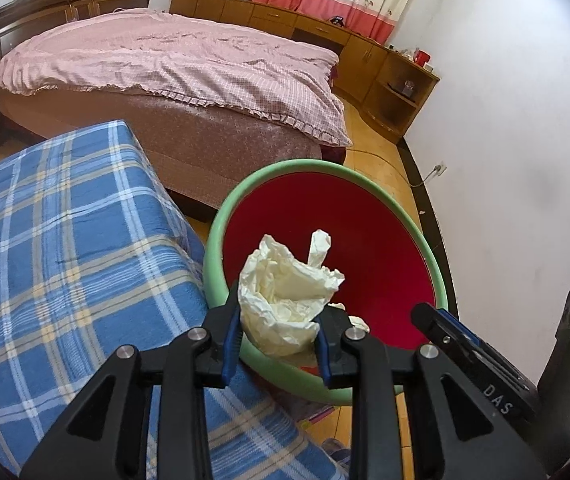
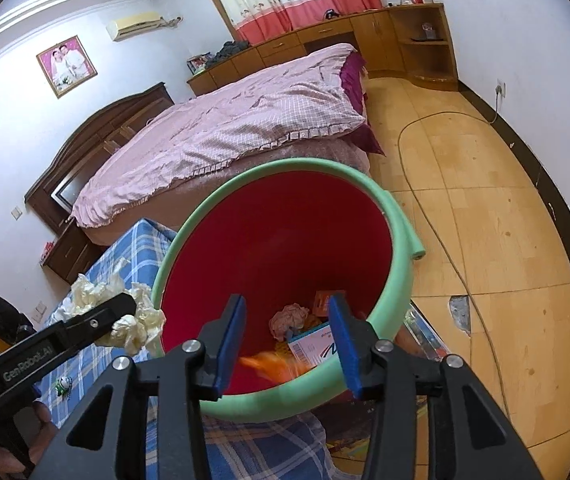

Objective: Collect trash
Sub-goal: 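Carry both items over the red bucket and open both tools to drop them, then move the left tool to the green toy figure and close on it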

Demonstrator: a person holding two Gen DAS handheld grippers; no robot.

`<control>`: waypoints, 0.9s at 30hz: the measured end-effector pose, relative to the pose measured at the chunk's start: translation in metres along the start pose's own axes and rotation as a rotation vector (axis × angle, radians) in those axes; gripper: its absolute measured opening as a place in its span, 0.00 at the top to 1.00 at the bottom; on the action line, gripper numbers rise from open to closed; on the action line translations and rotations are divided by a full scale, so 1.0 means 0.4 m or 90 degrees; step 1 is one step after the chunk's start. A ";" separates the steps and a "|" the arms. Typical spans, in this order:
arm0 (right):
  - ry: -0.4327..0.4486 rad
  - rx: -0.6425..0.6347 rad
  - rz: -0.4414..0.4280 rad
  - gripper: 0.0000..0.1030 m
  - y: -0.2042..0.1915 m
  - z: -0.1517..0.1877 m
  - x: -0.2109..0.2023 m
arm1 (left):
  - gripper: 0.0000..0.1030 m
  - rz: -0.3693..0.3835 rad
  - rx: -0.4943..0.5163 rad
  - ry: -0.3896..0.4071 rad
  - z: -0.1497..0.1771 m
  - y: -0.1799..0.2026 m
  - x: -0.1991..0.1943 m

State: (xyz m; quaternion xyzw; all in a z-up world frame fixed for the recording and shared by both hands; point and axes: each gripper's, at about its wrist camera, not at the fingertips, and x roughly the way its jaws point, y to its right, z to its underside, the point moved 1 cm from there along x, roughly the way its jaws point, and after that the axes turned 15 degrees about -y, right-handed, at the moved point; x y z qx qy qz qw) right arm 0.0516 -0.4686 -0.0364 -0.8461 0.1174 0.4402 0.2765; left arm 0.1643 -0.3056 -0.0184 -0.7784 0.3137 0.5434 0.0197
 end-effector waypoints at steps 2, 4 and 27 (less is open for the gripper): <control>0.004 0.006 -0.002 0.54 0.007 -0.002 -0.001 | 0.64 0.000 0.003 -0.002 -0.005 0.006 0.005; 0.005 0.011 -0.005 0.54 0.013 -0.005 -0.003 | 0.54 0.001 0.009 -0.001 -0.008 0.013 0.007; 0.013 -0.012 -0.042 0.45 -0.060 0.020 -0.037 | 0.50 -0.055 -0.044 0.029 0.044 -0.091 -0.100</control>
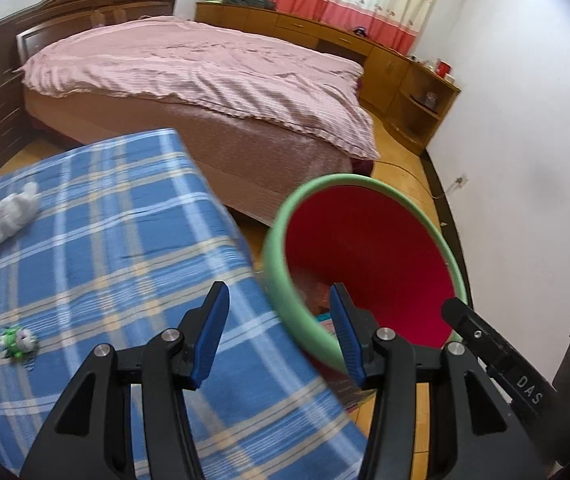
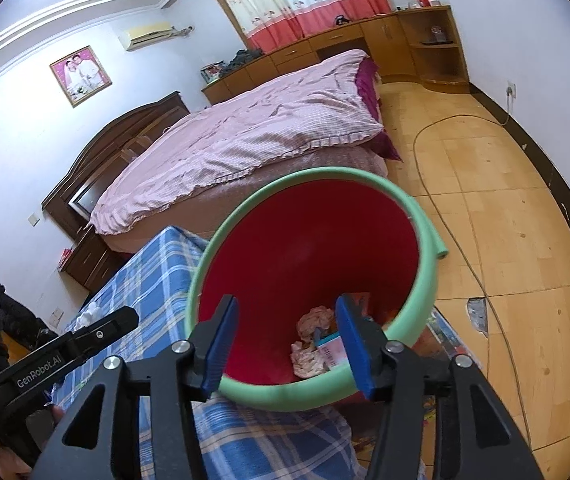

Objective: Collect trash
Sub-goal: 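Move the left tool to the green toy figure and close on it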

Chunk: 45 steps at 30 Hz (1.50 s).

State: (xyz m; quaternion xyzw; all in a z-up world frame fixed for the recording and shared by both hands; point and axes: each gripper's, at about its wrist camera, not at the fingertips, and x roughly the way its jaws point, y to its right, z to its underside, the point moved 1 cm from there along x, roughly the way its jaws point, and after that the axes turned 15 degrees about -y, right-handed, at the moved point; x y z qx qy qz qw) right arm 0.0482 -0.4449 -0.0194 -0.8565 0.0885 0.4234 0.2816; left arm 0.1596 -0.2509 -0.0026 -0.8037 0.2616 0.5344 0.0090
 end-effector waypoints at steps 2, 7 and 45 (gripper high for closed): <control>-0.006 -0.009 -0.006 0.44 -0.020 0.006 0.004 | 0.50 -0.010 -0.015 0.004 0.005 -0.024 -0.013; -0.019 -0.031 -0.016 0.39 -0.069 0.021 0.014 | 0.50 -0.033 -0.046 0.017 0.020 -0.088 -0.047; -0.097 -0.126 -0.025 0.21 -0.277 0.092 0.114 | 0.46 -0.158 -0.206 -0.040 0.126 -0.449 -0.014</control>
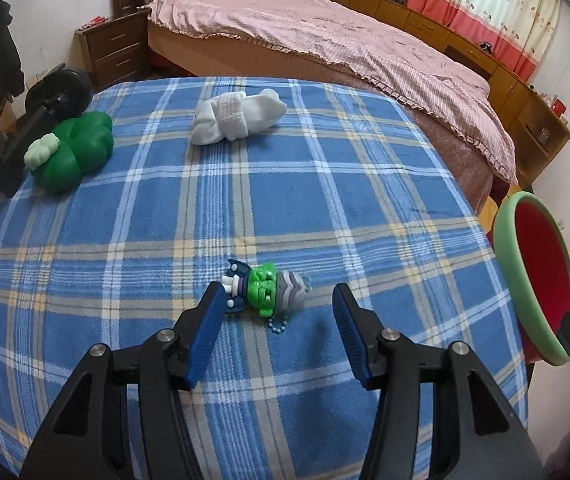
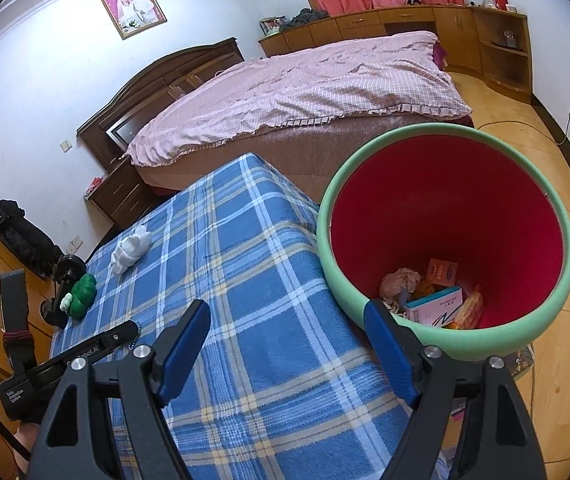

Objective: Collect trash
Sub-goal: 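Move the left tool to the green toy figure and close on it, then lift the green toy with the left tool while the right tool grasps the white cloth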

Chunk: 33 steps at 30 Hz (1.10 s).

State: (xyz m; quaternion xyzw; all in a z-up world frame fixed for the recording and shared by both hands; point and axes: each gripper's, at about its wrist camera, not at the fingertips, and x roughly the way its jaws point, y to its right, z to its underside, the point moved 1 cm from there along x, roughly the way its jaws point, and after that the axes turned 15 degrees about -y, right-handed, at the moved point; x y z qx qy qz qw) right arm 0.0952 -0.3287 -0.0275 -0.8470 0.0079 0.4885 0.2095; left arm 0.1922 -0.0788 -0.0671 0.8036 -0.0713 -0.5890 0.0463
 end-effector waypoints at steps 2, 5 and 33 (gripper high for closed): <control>-0.004 0.000 0.001 0.21 -0.002 0.000 0.007 | 0.45 0.000 0.002 0.003 -0.001 -0.001 0.000; -0.010 -0.002 -0.001 0.21 -0.006 0.000 0.018 | 0.45 -0.006 0.003 0.005 -0.002 -0.004 0.002; -0.046 -0.053 -0.041 0.21 -0.104 -0.016 0.054 | 0.52 0.014 -0.027 0.068 0.000 -0.088 -0.058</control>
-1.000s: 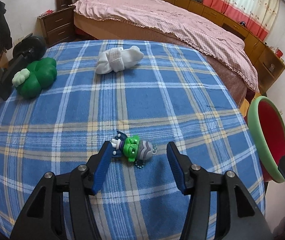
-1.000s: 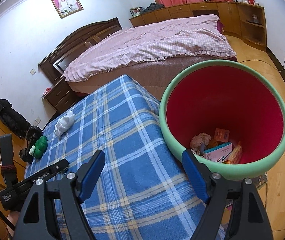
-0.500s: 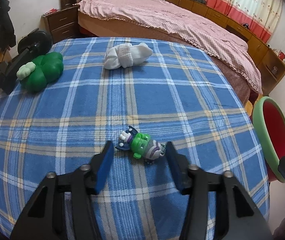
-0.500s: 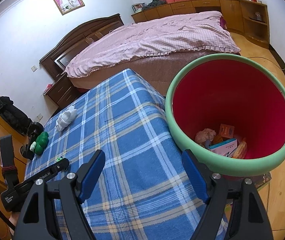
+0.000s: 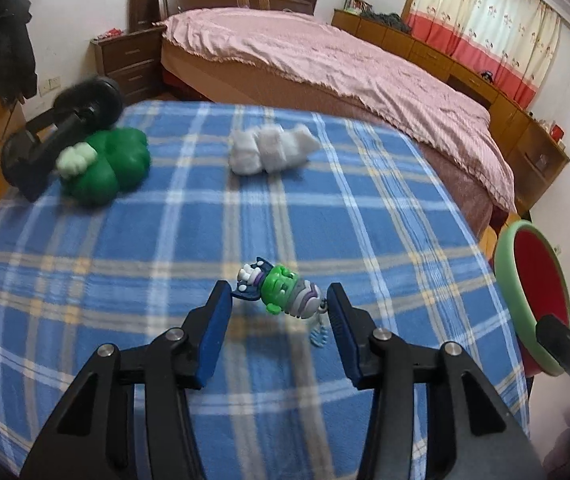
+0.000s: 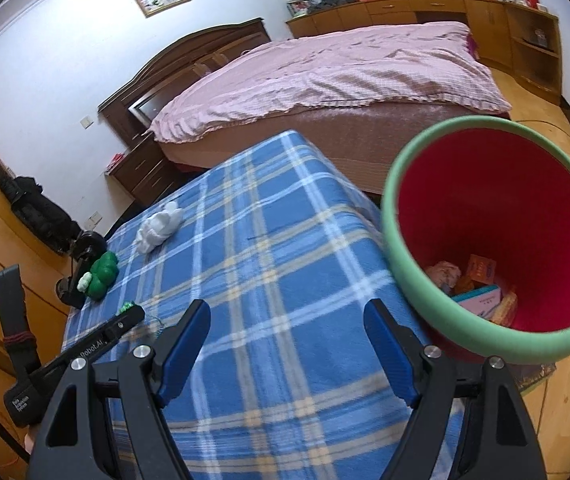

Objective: Collect trash
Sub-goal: 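Lift the green toy with the left tool while the right tool grasps the white cloth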

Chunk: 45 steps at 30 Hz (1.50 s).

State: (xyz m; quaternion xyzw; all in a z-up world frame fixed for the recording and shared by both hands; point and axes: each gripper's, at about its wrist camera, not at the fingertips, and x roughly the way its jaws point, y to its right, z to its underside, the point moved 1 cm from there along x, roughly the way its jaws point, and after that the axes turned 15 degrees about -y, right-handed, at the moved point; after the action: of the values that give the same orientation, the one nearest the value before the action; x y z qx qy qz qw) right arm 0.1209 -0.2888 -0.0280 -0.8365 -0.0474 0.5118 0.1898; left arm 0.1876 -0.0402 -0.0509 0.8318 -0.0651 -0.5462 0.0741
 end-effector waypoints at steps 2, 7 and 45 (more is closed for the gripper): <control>-0.004 -0.012 -0.004 0.21 -0.024 -0.009 0.006 | 0.52 -0.005 -0.007 0.011 -0.017 -0.023 -0.016; -0.015 -0.034 -0.014 0.21 -0.082 -0.036 0.028 | 0.52 -0.022 -0.018 0.040 -0.061 -0.074 -0.048; -0.045 -0.138 0.016 0.29 -0.483 -0.234 0.434 | 0.52 -0.061 -0.172 0.134 -0.138 -0.360 -0.030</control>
State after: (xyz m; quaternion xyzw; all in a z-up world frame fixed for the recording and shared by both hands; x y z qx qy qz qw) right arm 0.3067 -0.0882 -0.0650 -0.8340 -0.0985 0.5354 0.0897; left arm 0.2375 0.1062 -0.0465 0.8692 0.0564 -0.4625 0.1654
